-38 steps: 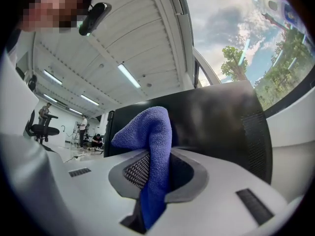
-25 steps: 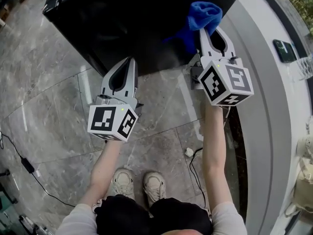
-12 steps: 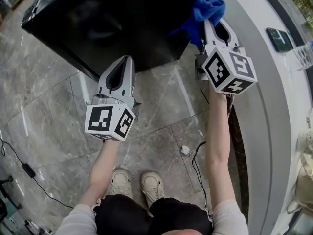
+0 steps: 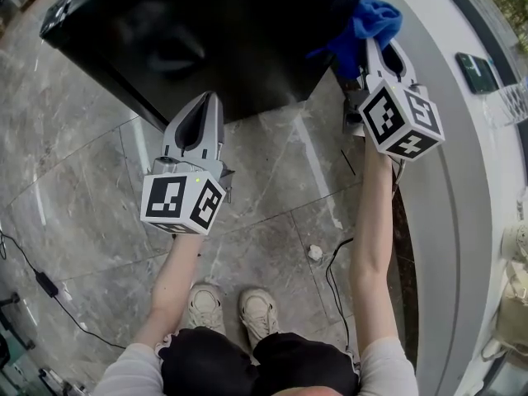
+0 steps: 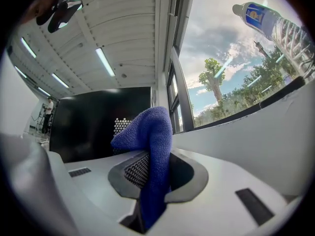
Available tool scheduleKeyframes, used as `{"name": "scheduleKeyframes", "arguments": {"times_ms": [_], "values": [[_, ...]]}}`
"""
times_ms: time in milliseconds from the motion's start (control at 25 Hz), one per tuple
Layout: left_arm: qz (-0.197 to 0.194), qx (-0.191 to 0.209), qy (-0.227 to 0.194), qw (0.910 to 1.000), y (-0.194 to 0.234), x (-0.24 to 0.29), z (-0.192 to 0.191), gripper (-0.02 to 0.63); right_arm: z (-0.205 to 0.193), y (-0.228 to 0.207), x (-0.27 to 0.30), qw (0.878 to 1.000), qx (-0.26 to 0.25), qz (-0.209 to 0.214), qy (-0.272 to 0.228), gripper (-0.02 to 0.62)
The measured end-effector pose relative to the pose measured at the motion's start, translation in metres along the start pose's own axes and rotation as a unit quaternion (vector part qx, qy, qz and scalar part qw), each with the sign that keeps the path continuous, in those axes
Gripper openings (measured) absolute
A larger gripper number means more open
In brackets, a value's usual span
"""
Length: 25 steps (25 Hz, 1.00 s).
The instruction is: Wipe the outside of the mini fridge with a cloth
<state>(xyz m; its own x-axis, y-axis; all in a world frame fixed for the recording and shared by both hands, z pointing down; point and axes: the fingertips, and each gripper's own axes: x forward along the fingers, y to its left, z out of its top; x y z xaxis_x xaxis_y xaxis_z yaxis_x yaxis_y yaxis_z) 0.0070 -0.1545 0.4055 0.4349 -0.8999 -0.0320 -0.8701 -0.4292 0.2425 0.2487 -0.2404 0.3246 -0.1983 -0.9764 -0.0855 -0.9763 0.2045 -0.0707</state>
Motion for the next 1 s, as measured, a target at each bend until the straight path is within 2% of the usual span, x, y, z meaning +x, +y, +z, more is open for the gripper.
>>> {"name": "scheduleKeyframes", "arguments": {"times_ms": [160, 240, 480, 640, 1000], "values": [[0.006, 0.004, -0.005, 1.0, 0.007, -0.007, 0.004, 0.005, 0.003, 0.013, -0.018, 1.0, -0.002, 0.005, -0.009, 0.08], [0.009, 0.008, -0.01, 0.9999, 0.013, -0.013, 0.008, 0.005, 0.005, 0.035, -0.034, 1.0, 0.005, 0.022, -0.021, 0.08], [0.066, -0.012, -0.013, 0.9977, 0.06, -0.055, 0.011, 0.005, -0.022, 0.141, -0.051, 0.991, 0.049, 0.122, -0.018, 0.08], [0.117, -0.006, -0.023, 0.9928, 0.096, -0.09, 0.021, 0.005, -0.037, 0.208, -0.046, 0.98, 0.056, 0.189, -0.004, 0.08], [0.164, 0.001, -0.037, 0.9858, 0.147, -0.13, 0.039, 0.005, -0.07, 0.334, -0.04, 0.958, 0.085, 0.273, 0.016, 0.08]]}}
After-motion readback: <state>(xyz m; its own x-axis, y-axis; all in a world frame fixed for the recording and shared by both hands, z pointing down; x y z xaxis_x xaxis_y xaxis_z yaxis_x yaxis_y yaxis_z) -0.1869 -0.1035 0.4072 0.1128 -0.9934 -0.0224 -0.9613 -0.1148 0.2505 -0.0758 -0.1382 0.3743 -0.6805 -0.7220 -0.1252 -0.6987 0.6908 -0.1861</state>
